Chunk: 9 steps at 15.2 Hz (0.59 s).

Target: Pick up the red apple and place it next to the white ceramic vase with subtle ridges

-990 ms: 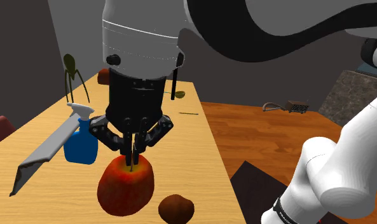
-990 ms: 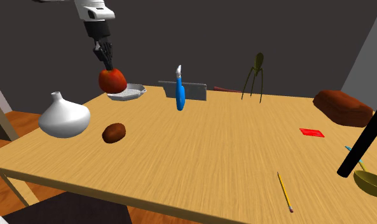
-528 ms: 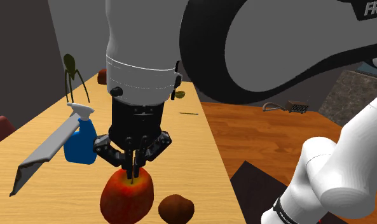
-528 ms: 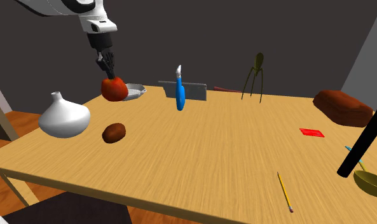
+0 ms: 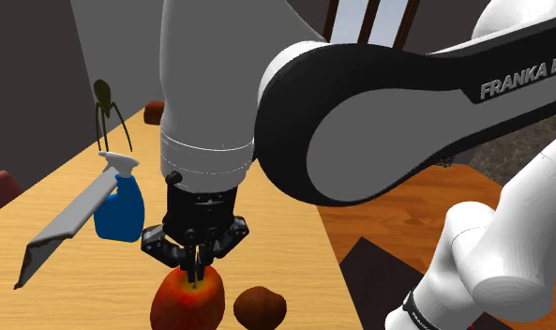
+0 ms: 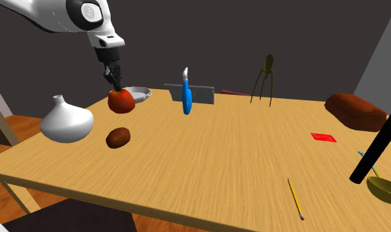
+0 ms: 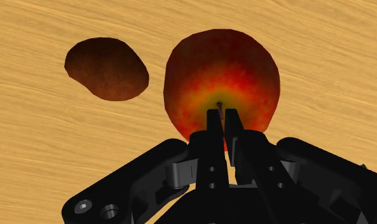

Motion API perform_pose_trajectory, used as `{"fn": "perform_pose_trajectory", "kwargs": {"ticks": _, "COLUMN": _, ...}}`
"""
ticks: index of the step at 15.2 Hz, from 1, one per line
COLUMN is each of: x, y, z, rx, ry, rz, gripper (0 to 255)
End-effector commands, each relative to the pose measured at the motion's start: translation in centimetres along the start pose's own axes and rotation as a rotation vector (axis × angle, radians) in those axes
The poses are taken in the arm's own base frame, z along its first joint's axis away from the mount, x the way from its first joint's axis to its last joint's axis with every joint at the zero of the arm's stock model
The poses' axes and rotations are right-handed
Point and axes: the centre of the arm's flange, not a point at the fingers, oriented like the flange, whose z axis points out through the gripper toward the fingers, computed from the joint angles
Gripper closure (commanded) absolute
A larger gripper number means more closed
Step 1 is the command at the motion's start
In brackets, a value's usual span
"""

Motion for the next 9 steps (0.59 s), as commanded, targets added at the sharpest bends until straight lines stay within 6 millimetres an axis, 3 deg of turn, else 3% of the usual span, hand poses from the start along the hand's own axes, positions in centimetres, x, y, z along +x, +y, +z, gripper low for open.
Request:
{"fn": "perform_pose_trajectory", "kwargs": {"ticks": 1, "x": -0.1, "y": 0.2, "z": 1.0, "rx": 0.001, "ry": 0.000, "rz": 0.000, "gripper": 255}}
{"fn": "perform_pose_trajectory", "kwargs": {"ticks": 9, "x": -0.2, "y": 0.5, "z": 5.3, "rx": 0.001, "ry": 0.000, "rz": 0.000, "gripper": 255}}
